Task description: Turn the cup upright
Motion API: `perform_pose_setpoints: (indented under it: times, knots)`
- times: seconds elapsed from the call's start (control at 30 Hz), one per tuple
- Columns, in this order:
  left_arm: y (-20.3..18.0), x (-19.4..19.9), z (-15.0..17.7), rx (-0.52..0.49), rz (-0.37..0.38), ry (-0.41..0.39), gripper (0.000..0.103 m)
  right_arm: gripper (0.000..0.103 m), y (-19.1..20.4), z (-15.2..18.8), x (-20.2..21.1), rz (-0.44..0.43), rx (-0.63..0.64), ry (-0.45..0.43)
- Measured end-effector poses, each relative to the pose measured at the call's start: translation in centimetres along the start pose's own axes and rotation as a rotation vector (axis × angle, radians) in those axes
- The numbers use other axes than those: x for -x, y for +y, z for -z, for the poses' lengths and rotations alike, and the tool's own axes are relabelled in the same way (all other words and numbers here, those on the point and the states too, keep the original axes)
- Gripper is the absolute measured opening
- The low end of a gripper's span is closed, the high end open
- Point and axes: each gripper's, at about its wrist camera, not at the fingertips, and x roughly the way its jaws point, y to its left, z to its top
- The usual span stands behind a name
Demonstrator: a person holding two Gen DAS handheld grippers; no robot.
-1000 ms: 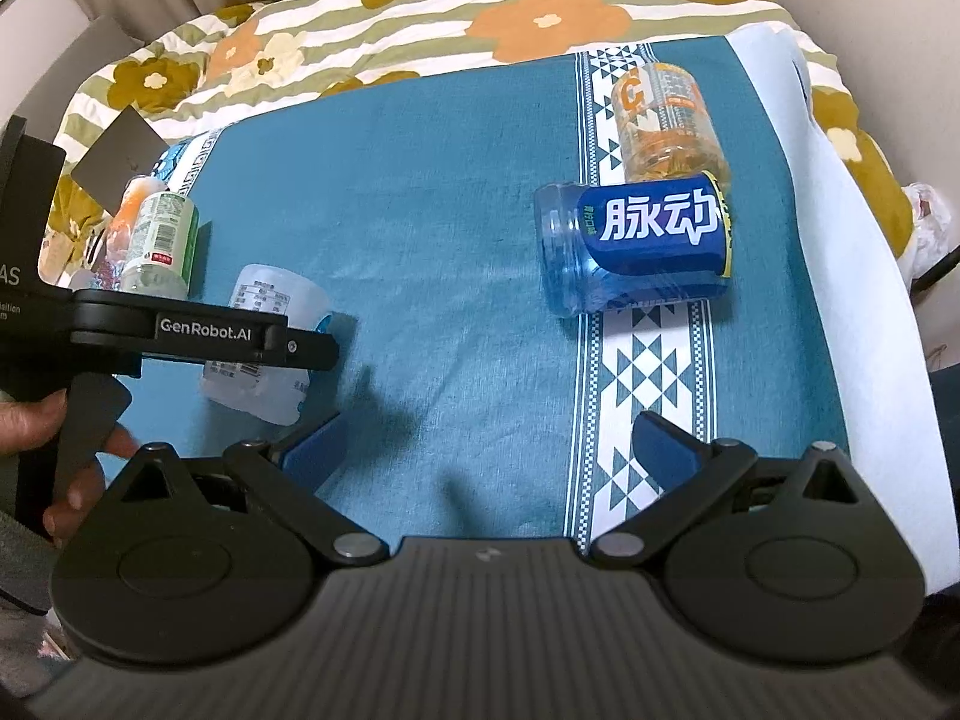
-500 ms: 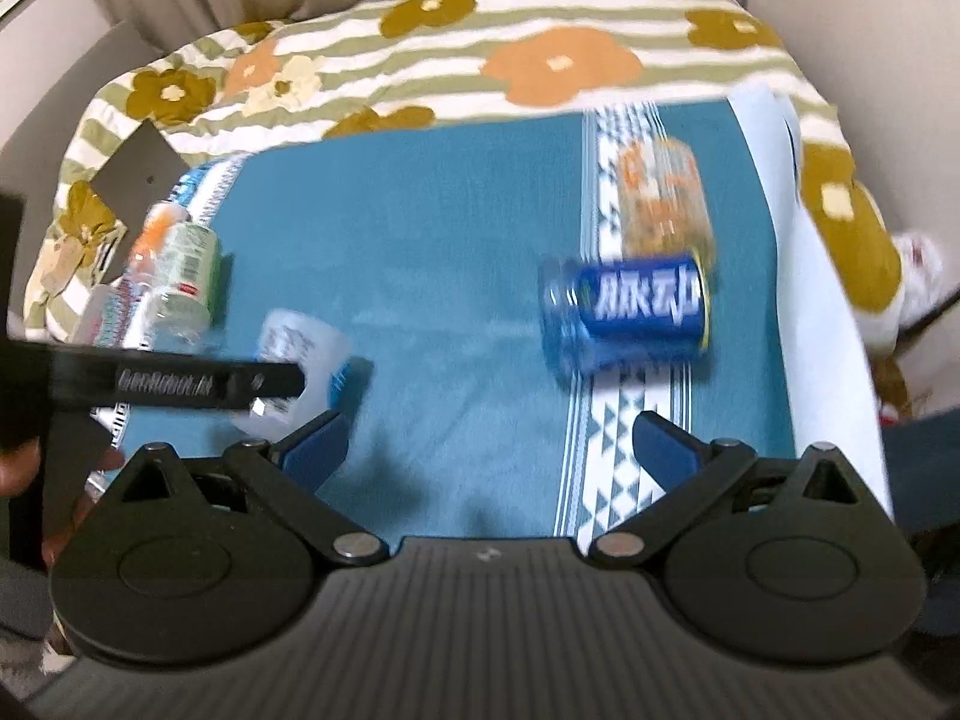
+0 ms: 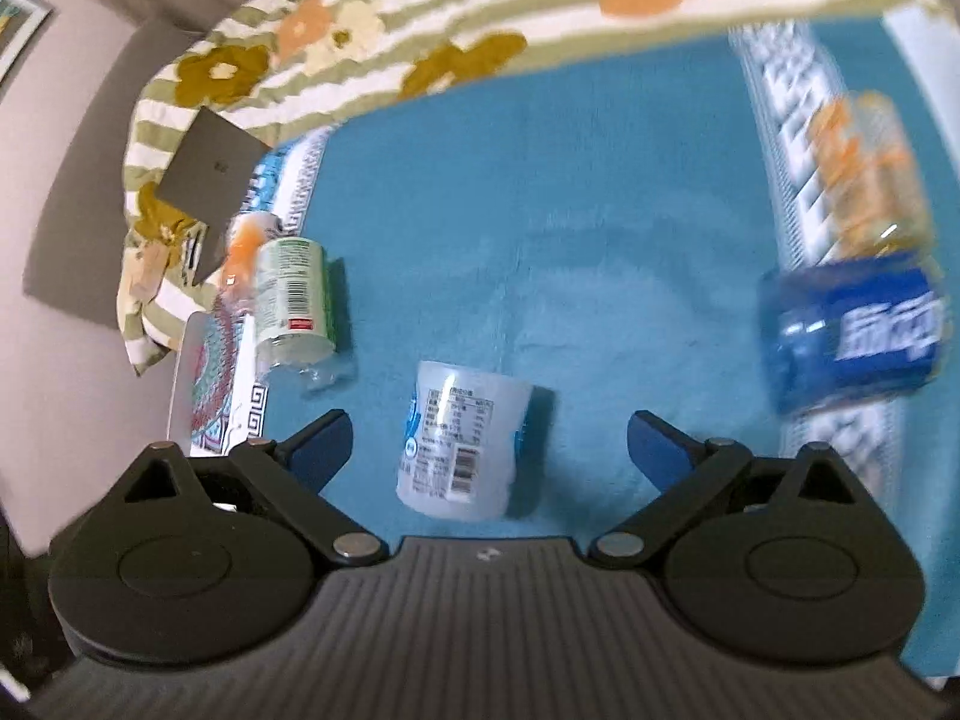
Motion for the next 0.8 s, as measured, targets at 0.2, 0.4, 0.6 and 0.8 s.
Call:
perform_pose_setpoints:
  times: [0.2, 0.4, 0.6, 0.8]
  knots:
    - [2.8, -0.7, 0.8, 0.020, 0.011, 0.010, 0.103, 0.102, -0.4, -0.8, -4.3, -0.024, -0.138, 0.070]
    - [4.3, -1.4, 1.1, 0.016, 0.030, 0.034, 0.103, 0.086, -0.7, -1.0, -6.2, -0.021, -0.201, 0.104]
    - [5.1, -1.6, 1.0, 0.017, 0.047, 0.040, 0.103, 0.075, -1.0, -0.7, -6.3, -0.020, -0.221, 0.103]
    - [5.5, -1.3, 0.7, 0.002, 0.051, 0.033, 0.103, 0.070, -0.5, -0.5, -5.7, -0.034, -0.219, 0.068]
